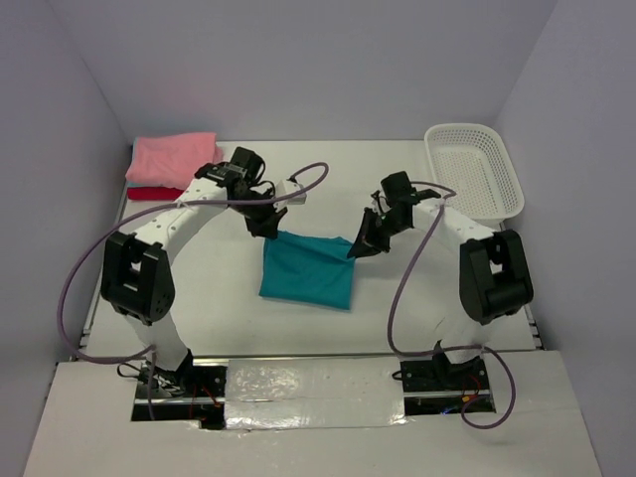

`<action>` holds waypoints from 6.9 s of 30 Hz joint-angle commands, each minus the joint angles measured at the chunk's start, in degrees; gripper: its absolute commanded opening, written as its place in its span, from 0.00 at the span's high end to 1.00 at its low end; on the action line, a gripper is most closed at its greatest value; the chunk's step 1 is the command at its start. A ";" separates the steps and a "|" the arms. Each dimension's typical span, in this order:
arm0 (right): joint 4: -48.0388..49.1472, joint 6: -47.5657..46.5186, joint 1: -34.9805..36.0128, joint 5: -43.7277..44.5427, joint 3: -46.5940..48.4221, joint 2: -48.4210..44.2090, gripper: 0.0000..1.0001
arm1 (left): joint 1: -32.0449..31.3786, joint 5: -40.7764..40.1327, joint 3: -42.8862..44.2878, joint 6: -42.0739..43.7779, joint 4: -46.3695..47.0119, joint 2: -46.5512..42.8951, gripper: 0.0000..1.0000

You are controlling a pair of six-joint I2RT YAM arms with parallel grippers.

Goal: Fold and stack the t-shirts
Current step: Fold the long partially folded tshirt into a neat square, then put the neatly folded tshirt into the corner of the board with the left arm

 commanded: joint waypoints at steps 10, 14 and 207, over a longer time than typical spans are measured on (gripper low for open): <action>-4.54 -4.25 -6.99 11.50 28.38 17.21 0.21 | 6.15 -17.83 9.13 -19.00 14.97 14.44 0.01; -2.71 -6.45 -5.77 13.90 27.46 11.17 0.00 | 11.16 -15.68 16.96 -26.91 14.53 13.14 0.01; 11.18 5.15 2.58 27.09 -41.98 -71.29 0.01 | 15.04 -37.72 -52.03 -9.26 2.75 -64.39 0.01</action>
